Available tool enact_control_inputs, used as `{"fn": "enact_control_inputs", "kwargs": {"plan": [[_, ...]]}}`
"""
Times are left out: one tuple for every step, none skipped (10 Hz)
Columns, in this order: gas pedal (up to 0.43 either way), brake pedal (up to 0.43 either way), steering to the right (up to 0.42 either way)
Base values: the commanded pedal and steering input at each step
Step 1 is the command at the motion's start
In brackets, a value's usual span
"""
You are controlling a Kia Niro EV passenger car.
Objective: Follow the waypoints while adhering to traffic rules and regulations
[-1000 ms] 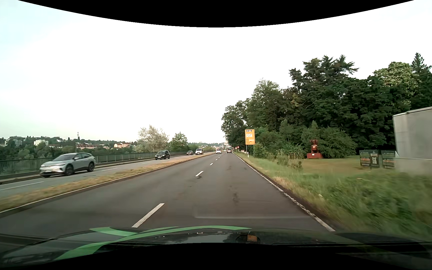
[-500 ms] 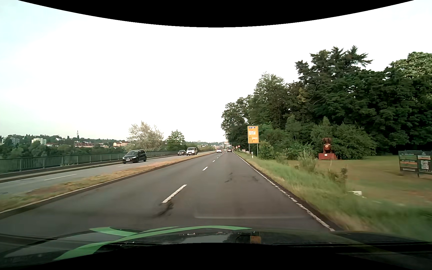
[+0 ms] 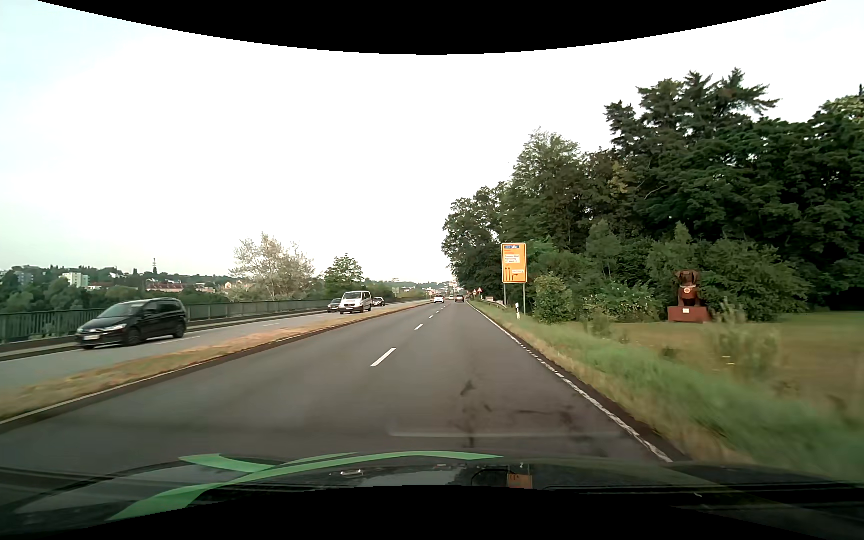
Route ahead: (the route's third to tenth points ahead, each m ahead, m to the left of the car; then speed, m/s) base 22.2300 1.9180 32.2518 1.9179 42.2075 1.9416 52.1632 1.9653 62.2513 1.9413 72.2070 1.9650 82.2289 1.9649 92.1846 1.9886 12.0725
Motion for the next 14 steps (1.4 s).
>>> {"fn": "enact_control_inputs", "kwargs": {"plan": [[0.138,0.0,-0.004],[0.138,0.0,-0.004],[0.138,0.0,-0.004],[0.138,0.0,-0.004],[0.138,0.0,-0.004],[0.138,0.0,-0.004],[0.138,0.0,-0.004],[0.138,0.0,-0.004],[0.138,0.0,-0.004],[0.138,0.0,-0.004],[0.138,0.0,-0.004],[0.138,0.0,-0.004],[0.138,0.0,-0.004],[0.138,0.0,-0.004]]}}
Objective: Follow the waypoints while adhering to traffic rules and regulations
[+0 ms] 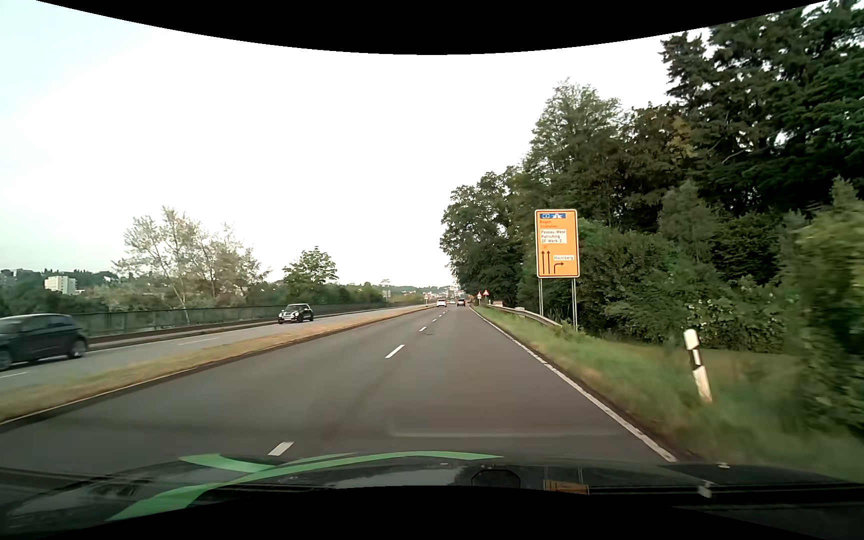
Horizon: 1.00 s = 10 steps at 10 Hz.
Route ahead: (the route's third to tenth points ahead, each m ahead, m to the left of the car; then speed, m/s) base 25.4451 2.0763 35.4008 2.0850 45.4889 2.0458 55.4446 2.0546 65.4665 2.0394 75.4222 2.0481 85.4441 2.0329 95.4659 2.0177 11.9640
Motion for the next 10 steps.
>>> {"fn": "enact_control_inputs", "kwargs": {"plan": [[0.138,0.0,-0.004],[0.138,0.0,-0.004],[0.138,0.0,-0.003],[0.138,0.0,-0.003],[0.138,0.0,-0.002],[0.138,0.0,-0.002],[0.138,0.0,-0.002],[0.138,0.0,-0.002],[0.15,0.0,-0.002],[0.15,0.0,-0.002]]}}
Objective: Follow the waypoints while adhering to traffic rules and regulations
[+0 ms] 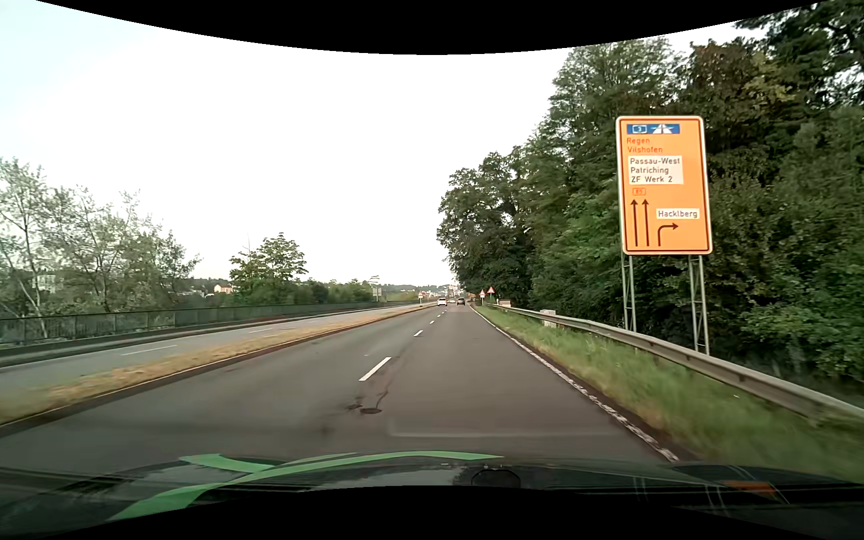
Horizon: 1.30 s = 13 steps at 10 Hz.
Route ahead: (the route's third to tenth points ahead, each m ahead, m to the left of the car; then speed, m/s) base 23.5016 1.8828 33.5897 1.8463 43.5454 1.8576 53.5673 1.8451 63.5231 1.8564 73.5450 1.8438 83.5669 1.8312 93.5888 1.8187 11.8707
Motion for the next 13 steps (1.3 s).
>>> {"fn": "enact_control_inputs", "kwargs": {"plan": [[0.15,0.0,-0.001],[0.157,0.0,-0.001],[0.169,0.0,-0.002],[0.169,0.0,-0.002],[0.169,0.0,-0.002],[0.169,0.0,-0.002],[0.169,0.0,-0.002],[0.169,0.0,-0.002],[0.169,0.0,-0.002],[0.169,0.0,-0.001],[0.169,0.0,-0.002],[0.157,0.0,-0.002],[0.157,0.0,-0.003]]}}
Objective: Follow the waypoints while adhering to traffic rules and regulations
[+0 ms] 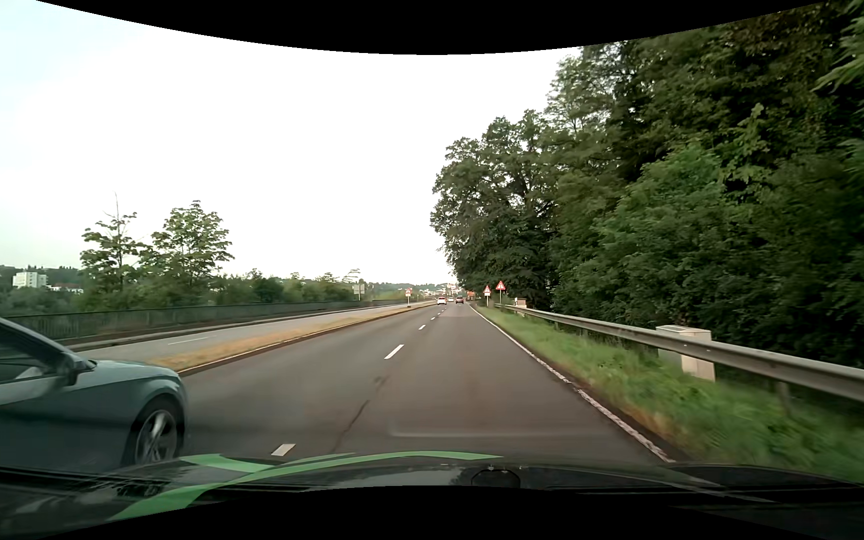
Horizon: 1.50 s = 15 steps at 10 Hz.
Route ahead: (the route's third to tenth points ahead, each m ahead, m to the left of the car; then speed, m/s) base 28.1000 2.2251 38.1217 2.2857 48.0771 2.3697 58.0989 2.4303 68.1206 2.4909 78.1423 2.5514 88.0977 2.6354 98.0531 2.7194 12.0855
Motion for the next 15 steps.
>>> {"fn": "enact_control_inputs", "kwargs": {"plan": [[0.157,0.0,-0.003],[0.157,0.0,-0.003],[0.15,0.0,-0.003],[0.15,0.0,-0.003],[0.15,0.0,-0.003],[0.15,0.0,-0.003],[0.15,0.0,-0.003],[0.15,0.0,-0.003],[0.15,0.0,-0.003],[0.15,0.0,-0.003],[0.15,0.0,-0.002],[0.15,0.0,-0.002],[0.15,0.0,-0.002],[0.15,0.0,-0.002],[0.15,0.0,-0.002]]}}
